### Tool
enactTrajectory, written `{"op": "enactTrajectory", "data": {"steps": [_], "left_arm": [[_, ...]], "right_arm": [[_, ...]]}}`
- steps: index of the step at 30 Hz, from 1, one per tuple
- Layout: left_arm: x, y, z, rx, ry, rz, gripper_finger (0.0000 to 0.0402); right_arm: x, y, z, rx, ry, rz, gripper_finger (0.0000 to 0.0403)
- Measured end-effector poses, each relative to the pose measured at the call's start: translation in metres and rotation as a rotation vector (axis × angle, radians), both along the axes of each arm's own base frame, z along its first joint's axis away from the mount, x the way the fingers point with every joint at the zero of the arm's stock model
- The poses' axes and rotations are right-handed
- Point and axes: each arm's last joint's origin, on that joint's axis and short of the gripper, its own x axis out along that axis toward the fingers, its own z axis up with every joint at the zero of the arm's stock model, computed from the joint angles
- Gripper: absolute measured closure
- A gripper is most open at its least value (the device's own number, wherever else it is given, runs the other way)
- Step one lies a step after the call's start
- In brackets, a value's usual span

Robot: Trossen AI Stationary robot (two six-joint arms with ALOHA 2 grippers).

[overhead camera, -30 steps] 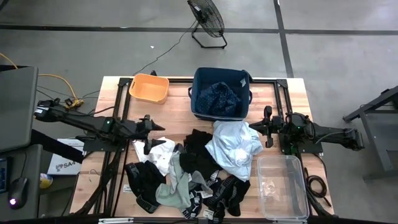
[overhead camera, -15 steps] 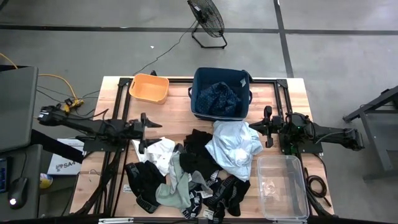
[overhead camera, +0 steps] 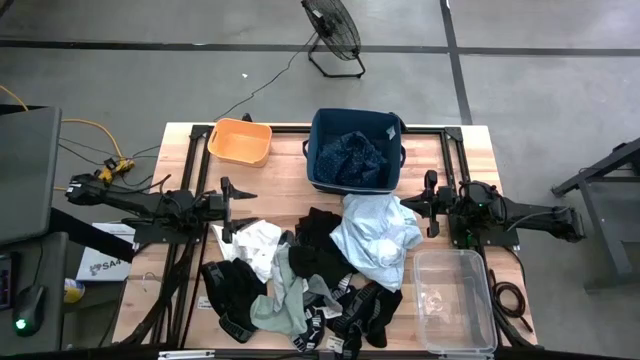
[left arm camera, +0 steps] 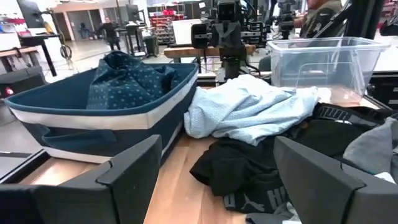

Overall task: Pick & Place Cloths
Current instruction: Put the light blue shirt into the blue laundry bin

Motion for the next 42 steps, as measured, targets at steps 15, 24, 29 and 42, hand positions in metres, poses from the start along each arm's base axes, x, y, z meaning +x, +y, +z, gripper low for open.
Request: {"op": "enactTrajectory", "data": {"steps": [15,24,29,42], "left_arm": [[-0.001,0.002,-0.001,0.002,0.010,0.052,0.0097],[-0.001,0.001,-0.007,-0.041,0.062,0.032,0.0097],[-0.001,0.001,-0.005,-0.070,0.043,0.032,0.0097],[-0.003,0.008,0.010,-0.056,-0.066,0.121,0.0097]], "right_arm": [[0.000,0.000,0.000,0.000,0.000,-0.001,0.0399],[0.000,0.000,0.000,0.000,0.000,0.000,0.0399],[0.000,0.000,0.000,0.000,0.000,0.000,0.0399],[0.000,0.000,0.000,0.030,-0.002,0.008,0.0399]]}}
